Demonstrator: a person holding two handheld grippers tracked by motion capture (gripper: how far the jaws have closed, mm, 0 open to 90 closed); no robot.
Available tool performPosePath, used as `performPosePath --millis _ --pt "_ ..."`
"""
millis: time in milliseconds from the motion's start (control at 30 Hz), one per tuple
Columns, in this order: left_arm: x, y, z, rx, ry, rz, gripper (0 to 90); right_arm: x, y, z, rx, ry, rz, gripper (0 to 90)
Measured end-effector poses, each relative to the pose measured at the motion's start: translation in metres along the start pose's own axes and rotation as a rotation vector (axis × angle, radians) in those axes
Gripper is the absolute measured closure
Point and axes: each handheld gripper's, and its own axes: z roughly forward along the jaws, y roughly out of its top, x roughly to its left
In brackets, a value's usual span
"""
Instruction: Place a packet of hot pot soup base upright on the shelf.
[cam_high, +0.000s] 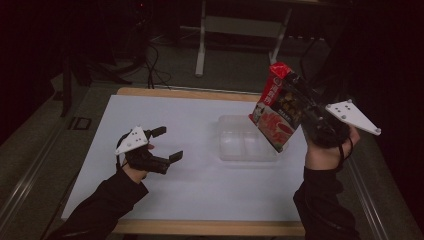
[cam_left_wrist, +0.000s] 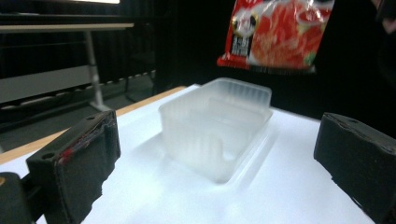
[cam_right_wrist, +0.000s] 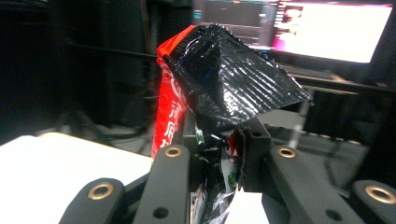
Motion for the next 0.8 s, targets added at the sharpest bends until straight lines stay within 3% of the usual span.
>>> performPosePath --millis 200,300,500,667,800 --pt "-0.001 -0.017 -0.007 -0.003 0.006 -0.023 0.5 -0.016 -0.016 0.015 0.025 -0.094 0.009 77.2" --pt "-0.002 -0.025 -0.010 0.003 0.013 -0.032 0.5 -0.022 -0.026 0.023 0.042 -0.117 0.021 77.2" --pt "-0.003 -0.037 -0.012 0.005 0.019 -0.053 0.5 -0.029 -0.044 0.040 0.086 -0.147 0.031 77.2" --pt "-0.003 -0.038 -0.013 0.003 0.021 -0.054 0.5 -0.032 -0.055 0.048 0.098 -0.164 0.042 77.2" --pt "-0.004 -0.038 -0.013 -0.002 0.019 -0.052 0.4 -0.029 -0.063 0.055 0.115 -0.183 0.022 77.2"
